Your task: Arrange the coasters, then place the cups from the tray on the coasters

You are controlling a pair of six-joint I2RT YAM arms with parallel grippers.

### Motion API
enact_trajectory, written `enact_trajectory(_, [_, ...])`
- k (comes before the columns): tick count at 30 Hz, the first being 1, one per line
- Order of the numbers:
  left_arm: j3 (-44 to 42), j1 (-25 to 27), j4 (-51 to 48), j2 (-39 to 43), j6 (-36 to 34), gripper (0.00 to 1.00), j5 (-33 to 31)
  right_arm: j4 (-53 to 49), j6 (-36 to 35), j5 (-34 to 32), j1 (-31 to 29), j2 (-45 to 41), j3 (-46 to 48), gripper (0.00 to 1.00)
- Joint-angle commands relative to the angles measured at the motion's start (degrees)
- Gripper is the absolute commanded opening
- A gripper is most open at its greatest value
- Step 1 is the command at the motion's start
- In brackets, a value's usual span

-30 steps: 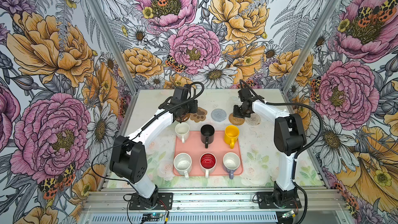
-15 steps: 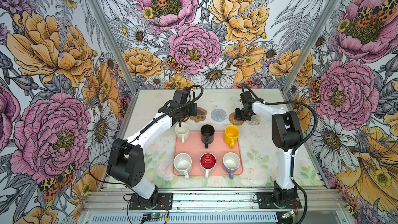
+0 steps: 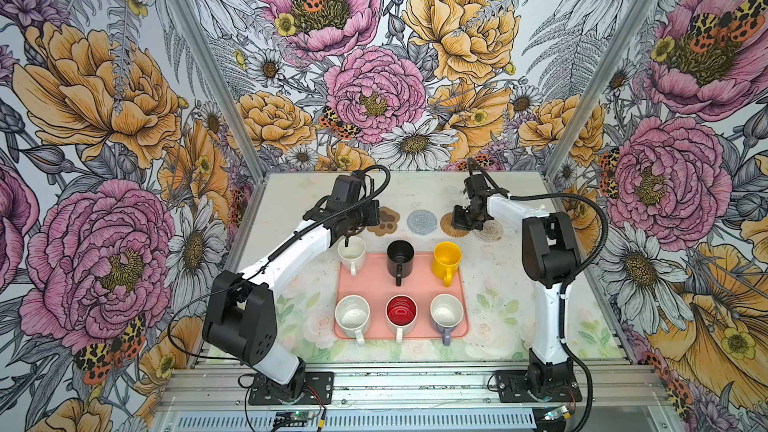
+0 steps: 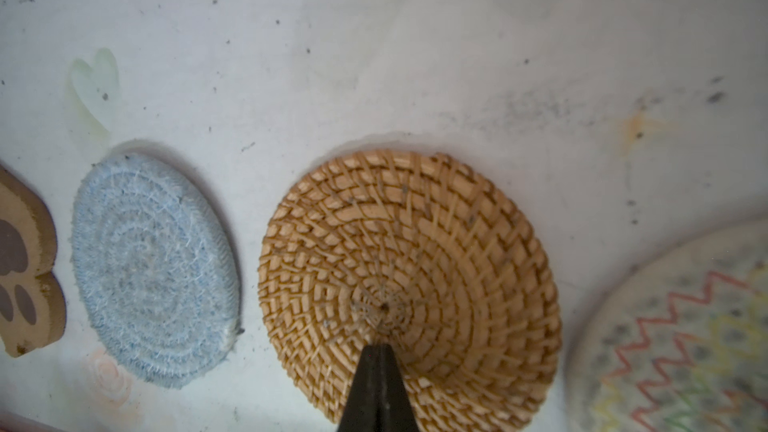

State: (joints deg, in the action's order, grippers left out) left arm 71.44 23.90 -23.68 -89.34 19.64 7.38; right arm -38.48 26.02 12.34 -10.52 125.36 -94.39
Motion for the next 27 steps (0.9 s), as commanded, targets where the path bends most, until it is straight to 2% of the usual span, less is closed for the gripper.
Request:
enact_trajectory(1, [-0.7,0.5,1.7,1.9,0.8,0.05,0.1,-0.7,0.9,-1.4,0.7,3.1,-1.1,0.00])
enact_trajectory(14, [-1.7,0.5,1.8,2.9,0.8,0.05,-0.3,-0.8,2.3,1.6,-0.7,6.0,-5.2,0.00])
enact_trajectory(27, [-3.0,0.4,1.8,4.1,0.8,0.05,-0.3,-0.7,2.5,2.3,-3.0,6.7,-5.4,0.00])
